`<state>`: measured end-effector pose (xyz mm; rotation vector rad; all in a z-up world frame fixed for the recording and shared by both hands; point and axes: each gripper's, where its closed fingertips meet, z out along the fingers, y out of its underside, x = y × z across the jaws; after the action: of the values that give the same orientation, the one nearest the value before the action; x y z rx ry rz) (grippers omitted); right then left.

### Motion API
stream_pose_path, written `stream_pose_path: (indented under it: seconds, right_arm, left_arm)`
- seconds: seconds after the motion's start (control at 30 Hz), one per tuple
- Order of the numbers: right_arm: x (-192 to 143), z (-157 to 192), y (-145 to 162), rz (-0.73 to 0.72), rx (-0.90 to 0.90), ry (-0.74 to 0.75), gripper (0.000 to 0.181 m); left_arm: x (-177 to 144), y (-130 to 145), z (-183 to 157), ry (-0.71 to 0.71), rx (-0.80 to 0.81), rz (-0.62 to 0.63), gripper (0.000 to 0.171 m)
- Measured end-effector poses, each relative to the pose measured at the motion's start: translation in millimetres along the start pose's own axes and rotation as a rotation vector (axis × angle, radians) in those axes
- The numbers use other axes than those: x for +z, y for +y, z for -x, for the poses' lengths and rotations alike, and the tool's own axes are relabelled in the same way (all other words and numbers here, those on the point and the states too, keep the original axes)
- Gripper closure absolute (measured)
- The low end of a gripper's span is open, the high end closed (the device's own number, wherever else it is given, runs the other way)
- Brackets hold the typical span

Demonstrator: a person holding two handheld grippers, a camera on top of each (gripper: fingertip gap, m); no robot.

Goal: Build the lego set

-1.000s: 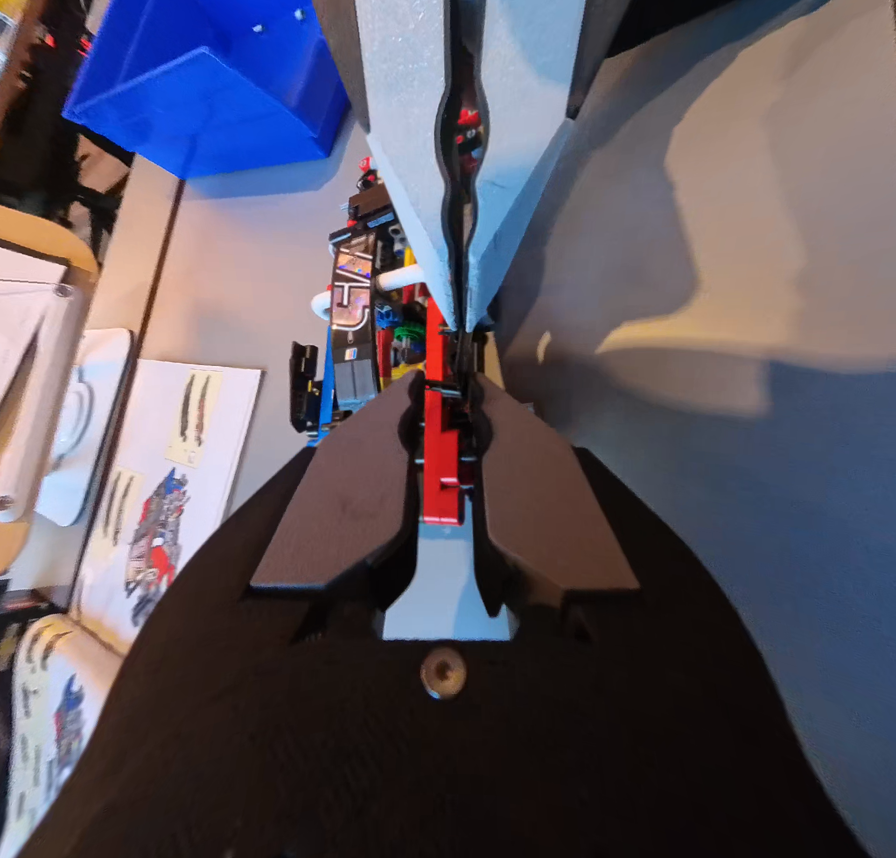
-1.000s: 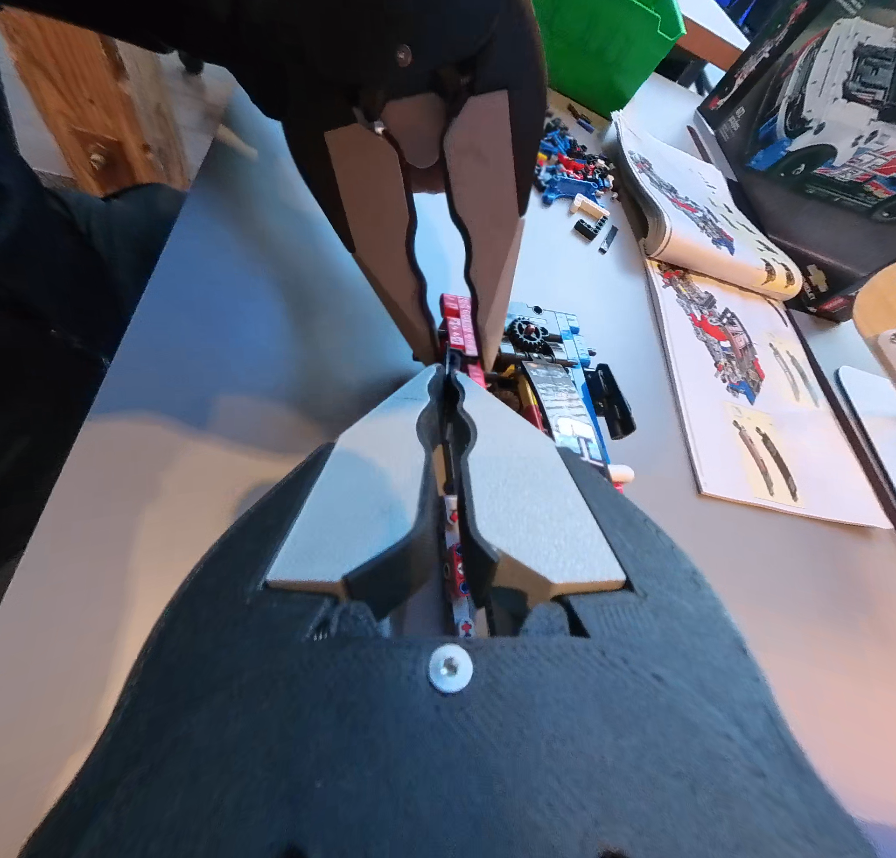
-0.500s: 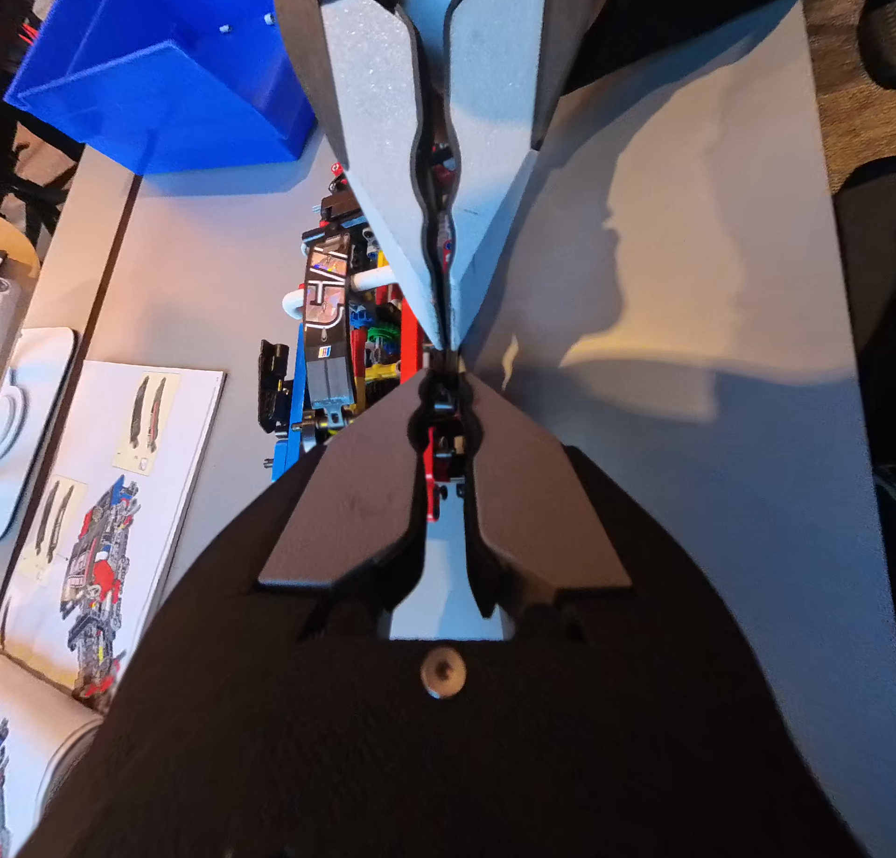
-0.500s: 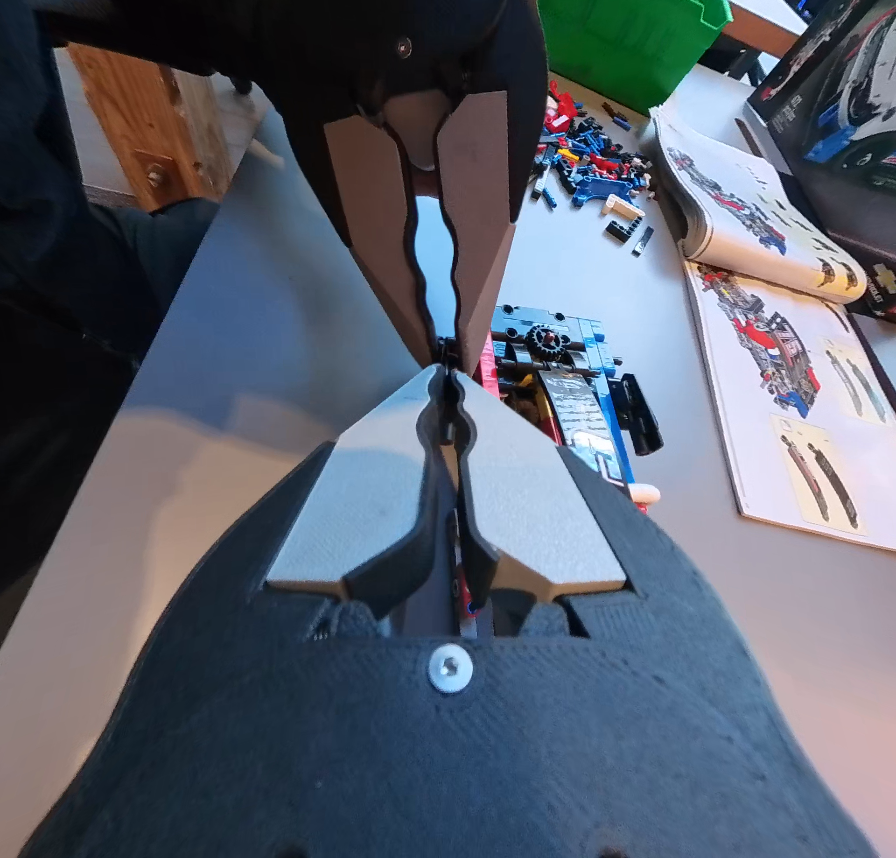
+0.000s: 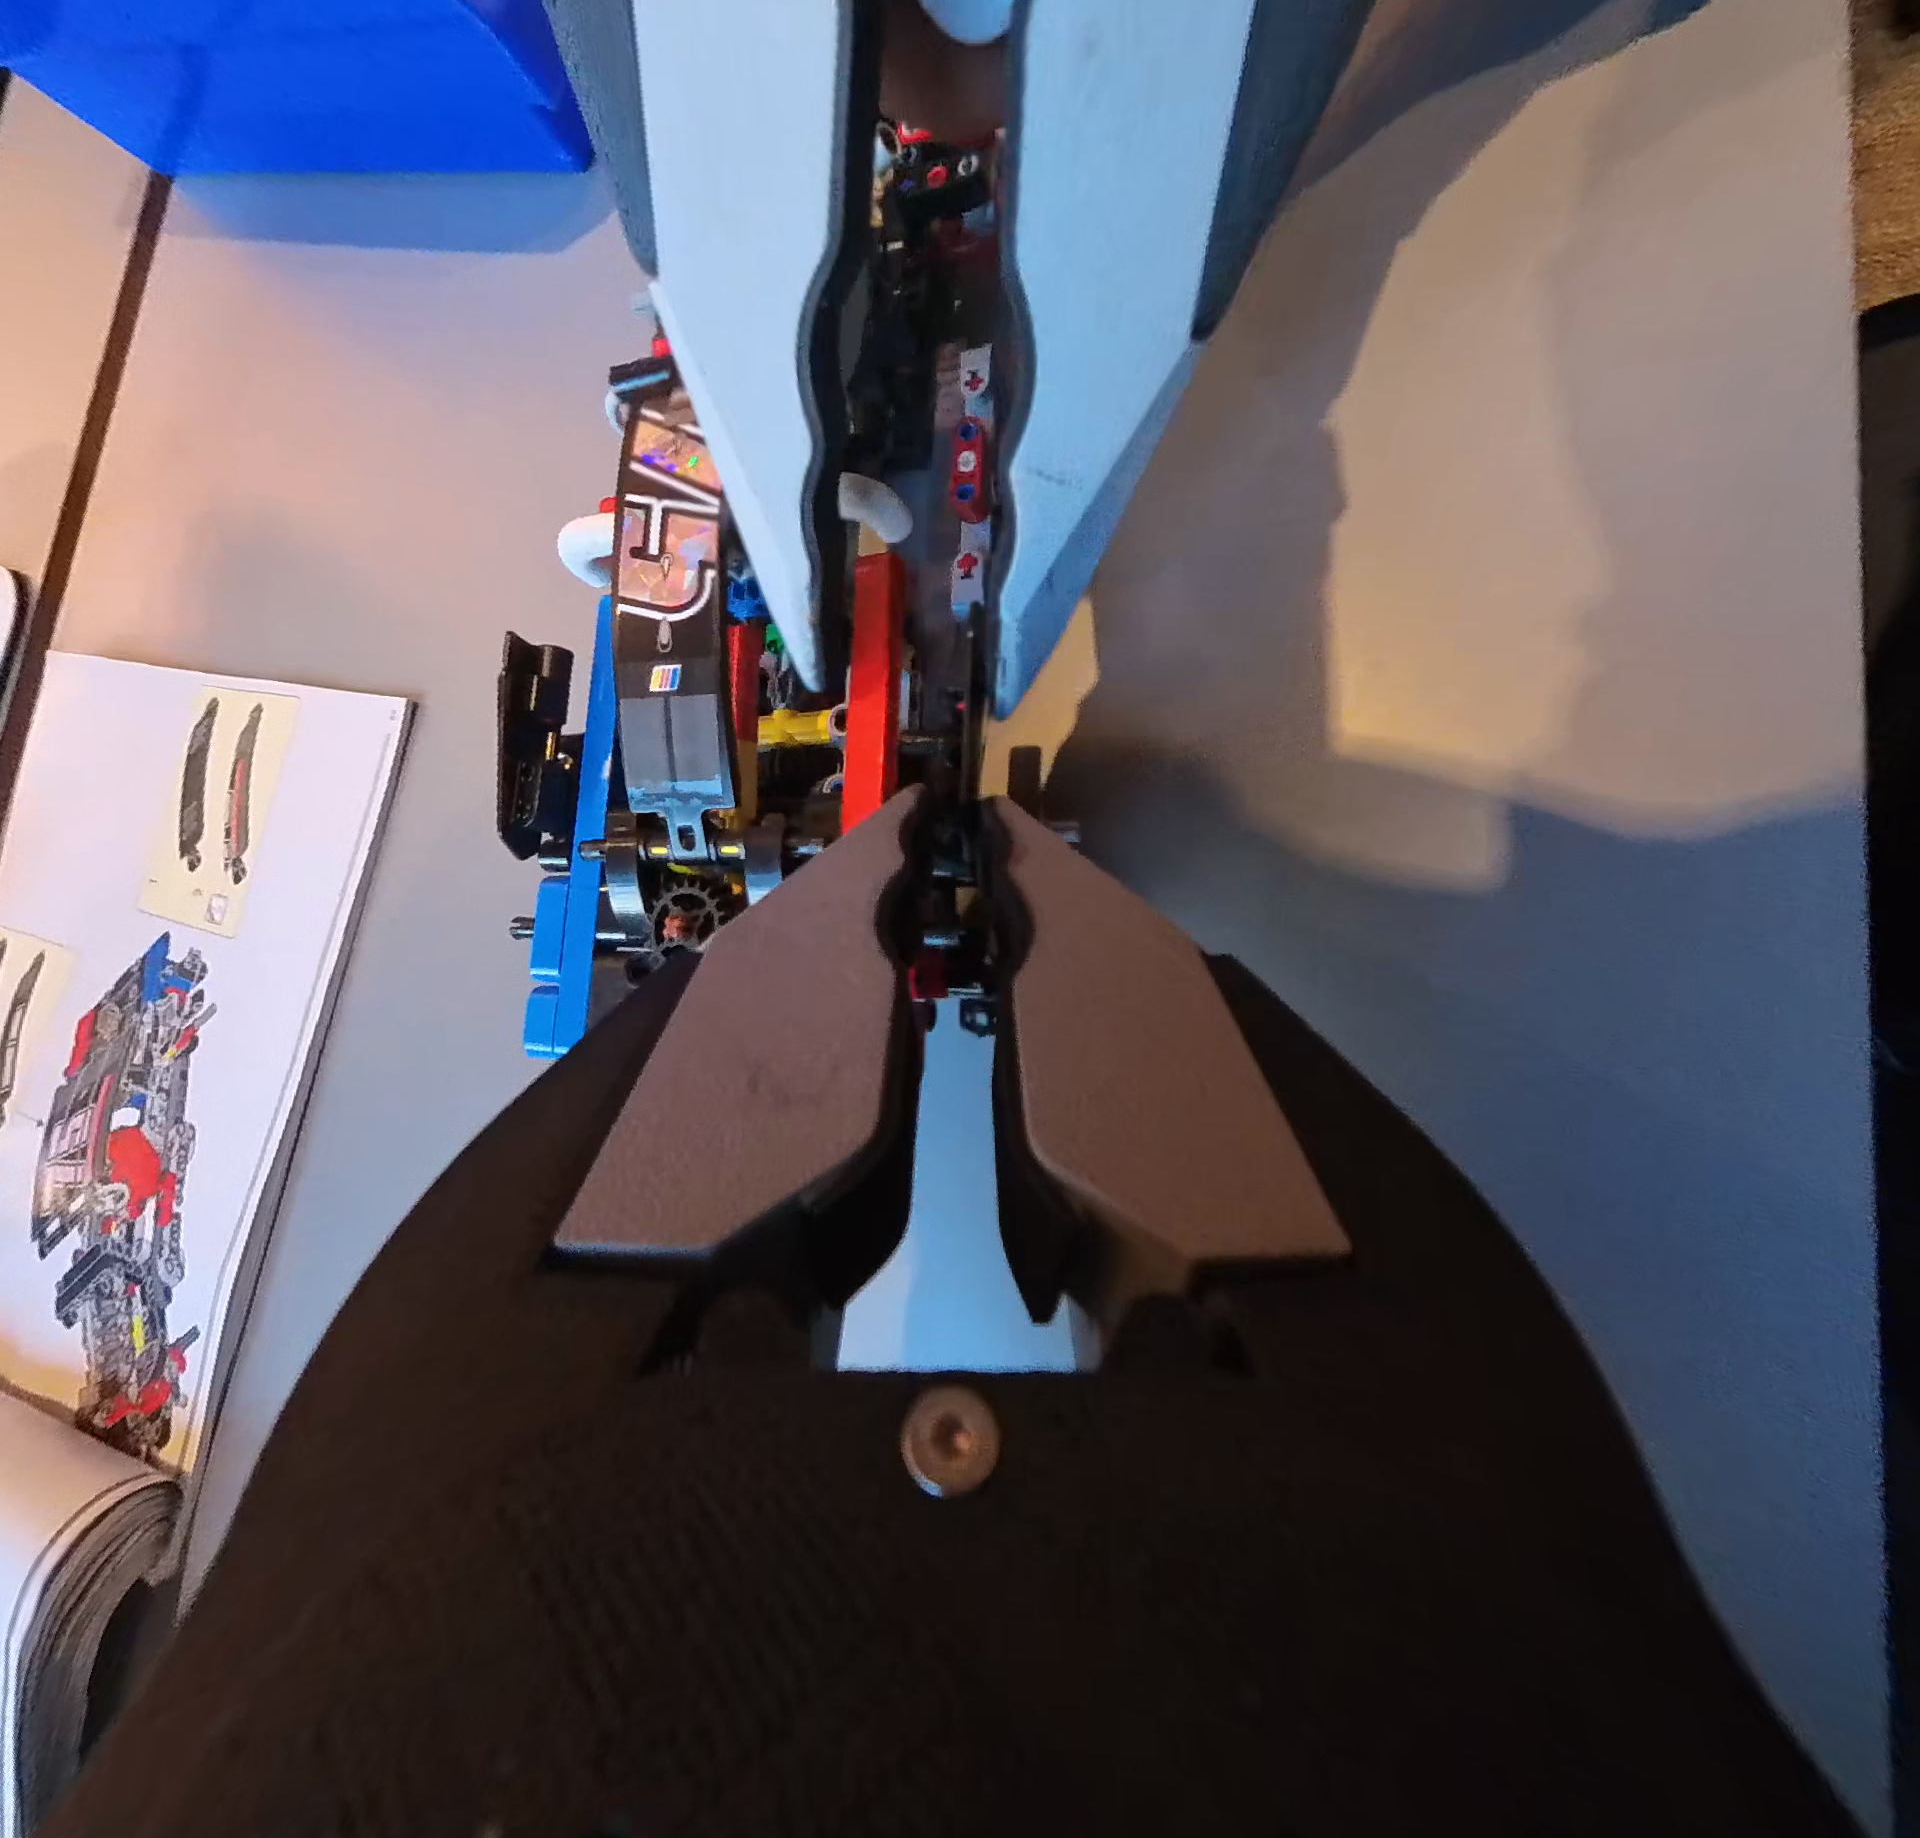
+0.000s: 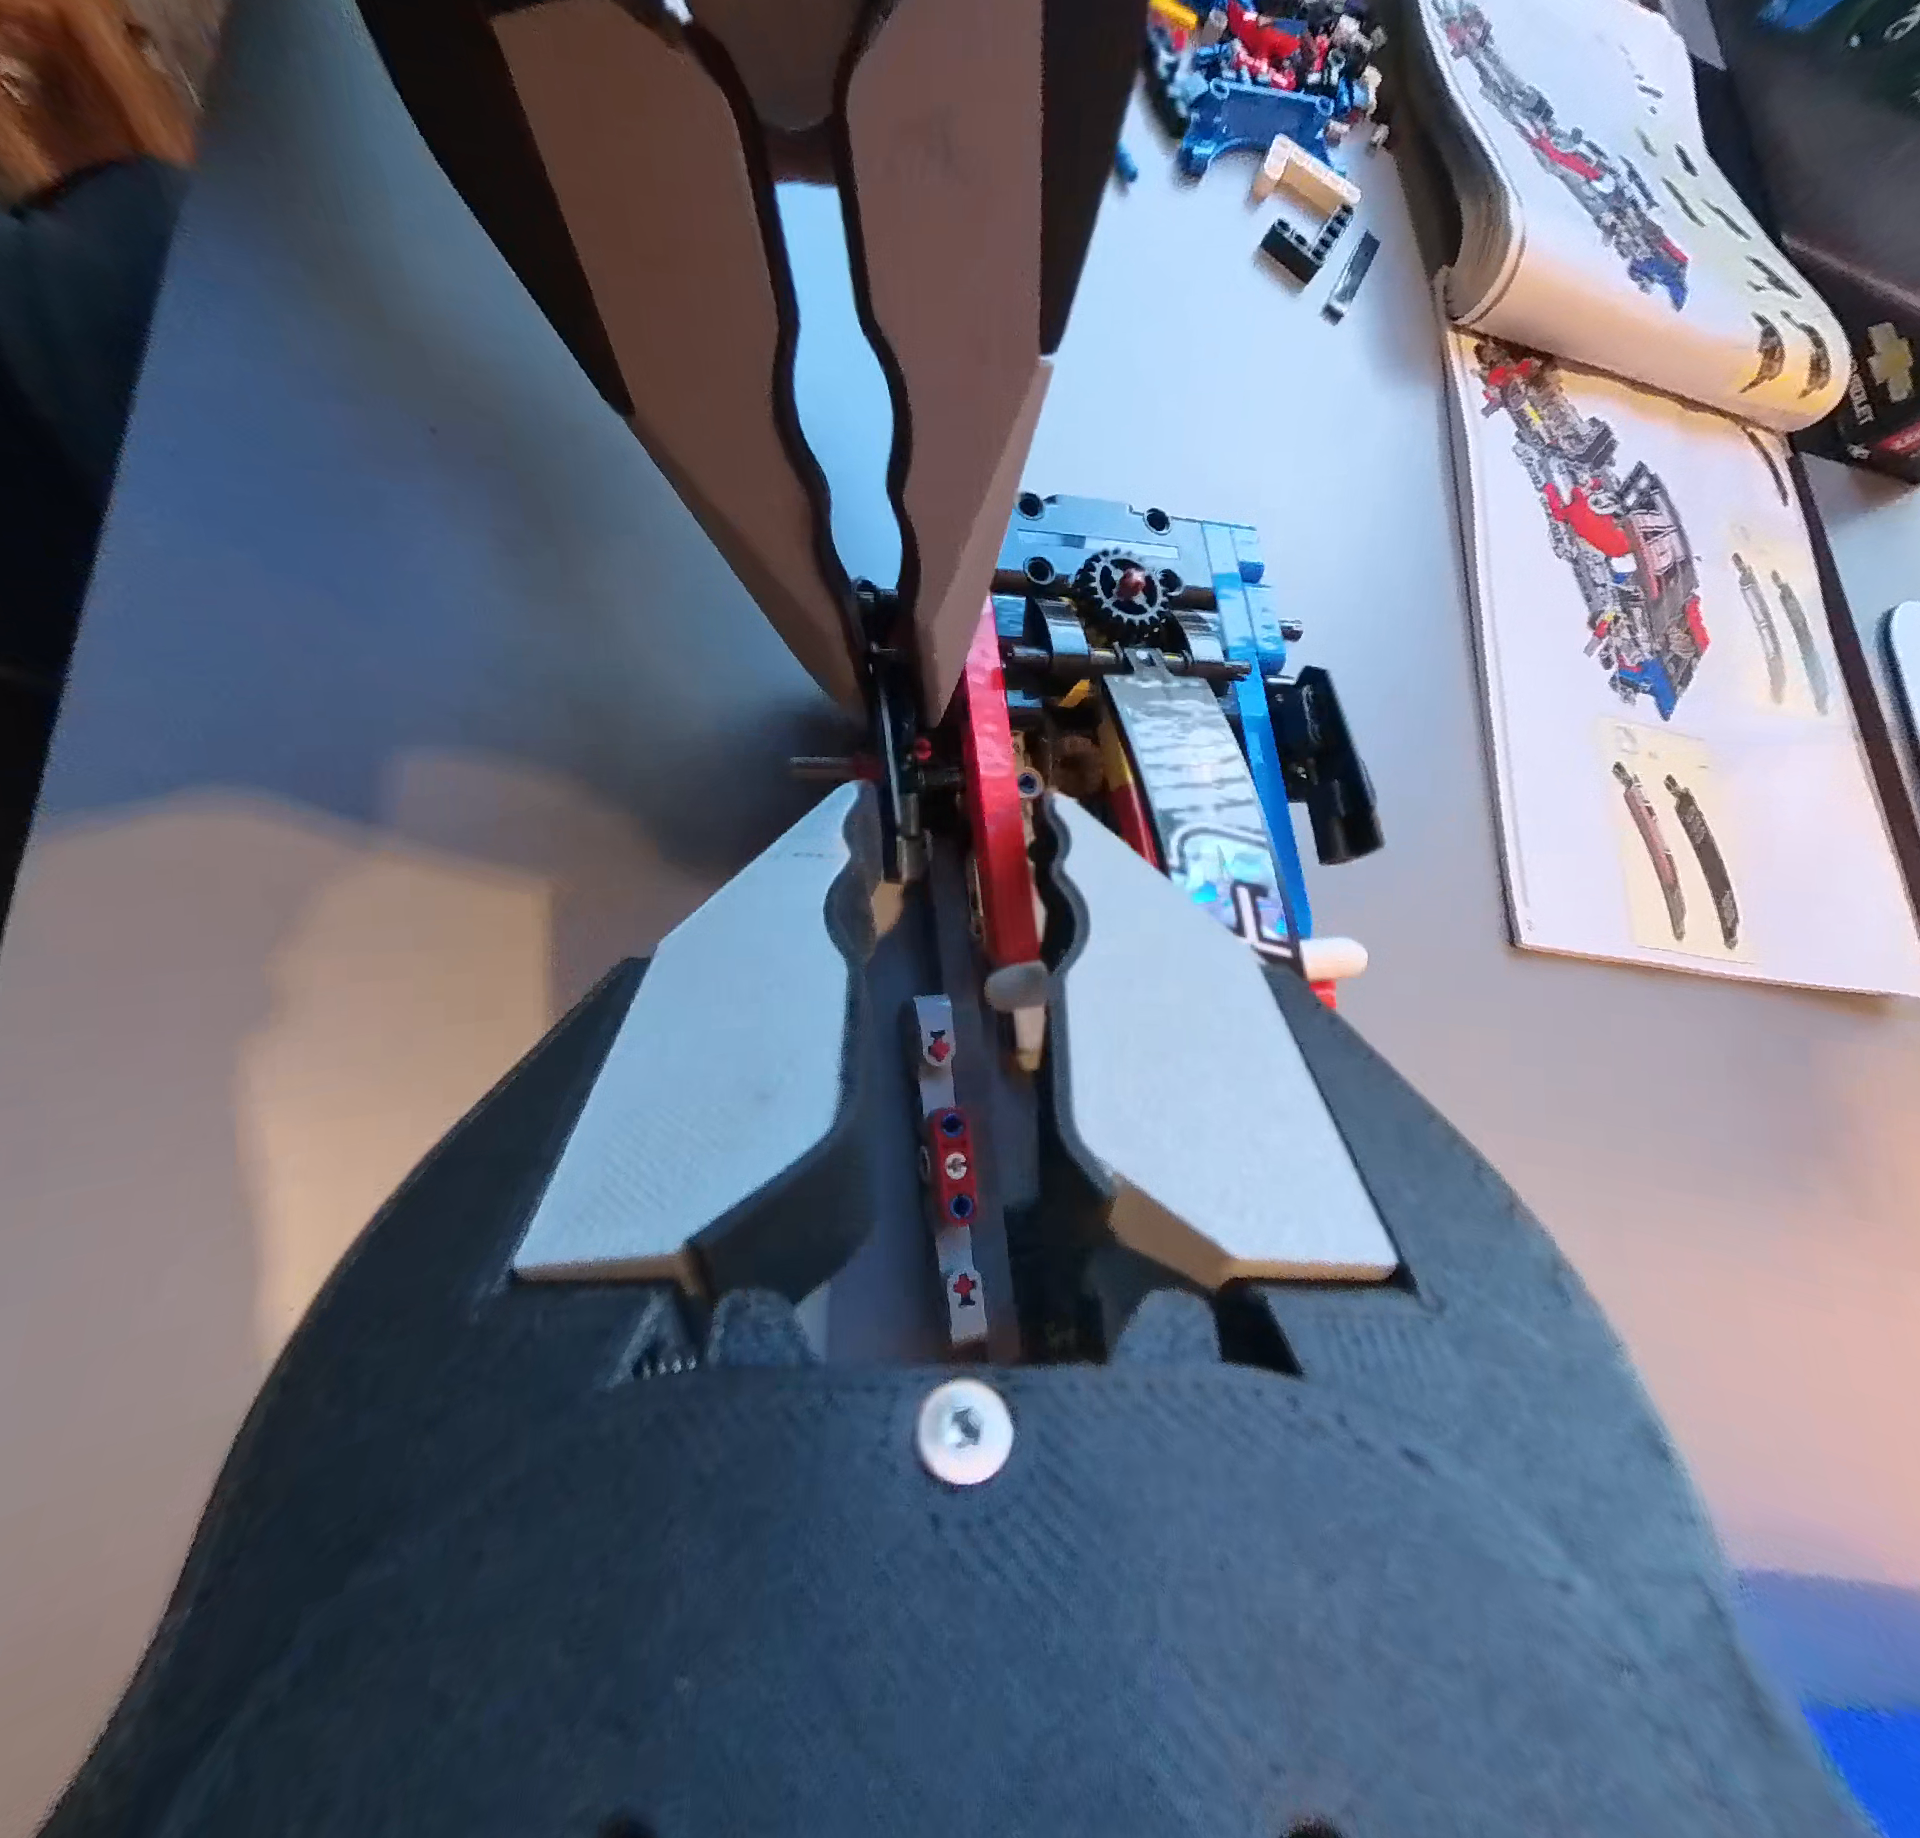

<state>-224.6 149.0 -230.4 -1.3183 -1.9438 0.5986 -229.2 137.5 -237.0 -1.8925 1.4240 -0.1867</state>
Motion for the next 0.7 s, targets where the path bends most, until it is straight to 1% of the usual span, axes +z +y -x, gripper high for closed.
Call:
stream_pose_path:
  seconds: [0.17, 0.23, 0.37, 0.57, 0.7]
  right_arm:
    - [8.9, -0.6, 2.3, 0.045, 0.003, -0.021, 0.151]
    - [8.6, -1.5, 0.4, 0.035, 0.008, -0.034, 0.155]
    - [8.5, -2.9, -1.0, 0.008, 0.056, -0.070, 0.157]
    - [9.3, -2.2, -1.0, 0.020, 0.038, -0.068, 0.160]
    - [9.5, -1.9, -1.0, 0.037, 0.056, -0.094, 0.160]
  left_arm:
    - [-2.0, -7.0, 0.0, 0.070, -0.052, -0.035, 0.168]
    - [-1.9, -5.1, 2.4, 0.086, -0.069, -0.034, 0.167]
    - [-1.6, -1.4, 4.6, 0.139, -0.121, -0.019, 0.167]
    - [-1.6, -2.0, 5.4, 0.200, -0.159, -0.032, 0.167]
    - [-2.4, -2.2, 5.5, 0.261, -0.186, -0.039, 0.167]
